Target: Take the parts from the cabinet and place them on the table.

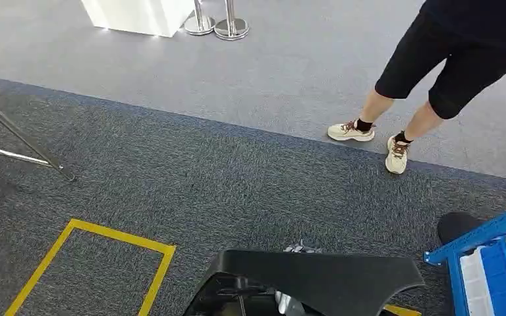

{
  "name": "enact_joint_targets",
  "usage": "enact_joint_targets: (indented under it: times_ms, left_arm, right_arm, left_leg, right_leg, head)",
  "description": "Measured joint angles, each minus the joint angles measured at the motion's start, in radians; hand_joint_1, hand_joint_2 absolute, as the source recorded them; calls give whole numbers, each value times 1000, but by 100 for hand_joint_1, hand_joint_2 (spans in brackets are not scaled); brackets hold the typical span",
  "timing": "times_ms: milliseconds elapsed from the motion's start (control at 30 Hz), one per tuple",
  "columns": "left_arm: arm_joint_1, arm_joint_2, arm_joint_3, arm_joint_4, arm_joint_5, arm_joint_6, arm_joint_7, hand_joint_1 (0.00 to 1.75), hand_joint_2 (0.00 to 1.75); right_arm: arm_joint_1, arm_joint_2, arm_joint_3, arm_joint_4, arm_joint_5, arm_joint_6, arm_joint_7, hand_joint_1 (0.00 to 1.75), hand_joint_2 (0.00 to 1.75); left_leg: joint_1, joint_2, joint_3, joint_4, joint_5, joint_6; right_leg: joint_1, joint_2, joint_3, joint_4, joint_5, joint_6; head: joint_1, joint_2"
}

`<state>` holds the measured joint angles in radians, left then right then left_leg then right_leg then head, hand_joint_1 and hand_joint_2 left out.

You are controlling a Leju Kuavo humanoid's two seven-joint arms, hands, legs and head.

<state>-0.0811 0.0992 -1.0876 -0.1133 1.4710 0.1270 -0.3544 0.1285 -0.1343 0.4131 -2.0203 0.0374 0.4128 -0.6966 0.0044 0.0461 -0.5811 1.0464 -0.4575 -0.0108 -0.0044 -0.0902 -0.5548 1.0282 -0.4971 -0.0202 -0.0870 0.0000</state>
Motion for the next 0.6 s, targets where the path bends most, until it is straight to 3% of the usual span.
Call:
enact_joint_targets:
  times_ms: [33,133,167,200,233,267,300,333,367,400,467,500,533,600]
  left_arm:
    - [-3,0,-2,0,0,-1,5,0,175]
    - [0,3,-8,0,0,-5,12,0,175]
    - [0,3,-9,0,0,-7,13,0,175]
    - [2,3,-10,0,0,-11,13,0,175]
    - [-2,3,-11,0,0,-15,14,0,175]
    - [-7,3,-12,0,-1,-16,14,0,175]
    - [-11,3,-14,0,-1,-19,14,0,175]
    - [-11,3,-17,0,-1,-20,14,0,175]
    - [-11,3,-21,0,-1,-21,14,0,175]
    - [-11,3,-25,0,-2,-21,14,0,175]
    - [-11,3,-32,0,-2,-21,15,0,175]
    - [-11,3,-33,0,-2,-22,15,0,175]
    - [-12,3,-34,0,-2,-22,15,0,175]
    - [-12,3,-35,0,-2,-22,18,0,175]
  right_arm:
    - [3,0,0,-3,1,-2,0,175,175]
    - [19,3,0,-6,8,-18,0,175,175]
    - [20,3,0,-8,10,-19,0,175,175]
    - [20,2,0,-9,11,-22,0,175,175]
    - [25,2,0,-14,11,-25,-1,175,175]
    - [32,2,0,-17,12,-29,-1,175,175]
    - [40,2,-1,-17,14,-36,0,175,175]
    - [46,2,-1,-18,15,-40,0,175,175]
    - [51,0,-1,-22,15,-45,0,175,175]
    - [57,-4,-1,-27,15,-48,0,175,175]
    - [65,-8,-1,-37,15,-54,0,175,175]
    - [67,-8,-1,-41,15,-55,0,175,175]
    - [68,-8,-1,-42,15,-55,0,175,175]
    - [80,-8,-1,-50,19,-58,0,175,175]
  left_leg:
    - [-14,29,6,-18,-15,11]
    - [-19,-6,-2,-22,-9,24]
    - [-13,-16,9,-37,-3,33]
    - [-6,-24,19,-46,4,35]
    - [-5,-34,20,-49,6,40]
    - [-3,-44,19,-49,9,44]
    - [-4,-57,18,-49,9,44]
    - [-4,-71,18,-47,9,45]
    - [-4,-84,18,-46,9,44]
    - [-3,-97,19,-44,8,43]
    - [0,-127,19,-35,4,37]
    - [1,-139,17,-28,0,32]
    - [-3,-148,10,-20,-4,25]
    - [0,-163,0,-19,-2,13]
  right_leg:
    - [6,-8,0,1,-3,5]
    - [1,-35,6,-5,-2,19]
    - [3,-37,12,-6,-5,27]
    - [-2,5,12,8,-14,33]
    - [-3,48,-10,53,-48,34]
    - [-4,69,-43,121,-85,35]
    - [-5,80,-85,206,-121,36]
    - [-5,83,-120,269,-139,38]
    - [-6,84,-136,292,-133,39]
    - [-9,84,-130,269,-104,40]
    - [-14,97,-65,117,-8,40]
    - [-19,130,-27,33,27,39]
    - [-20,176,-22,14,7,41]
    - [-15,150,-23,13,12,30]
  head:
    - [0,0]
    - [0,0]
    - [0,0]
    - [0,0]
    - [0,0]
    - [0,0]
    - [0,0]
    - [0,0]
    - [0,0]
    - [0,0]
    - [0,0]
    - [0,0]
    - [0,0]
    - [0,0]
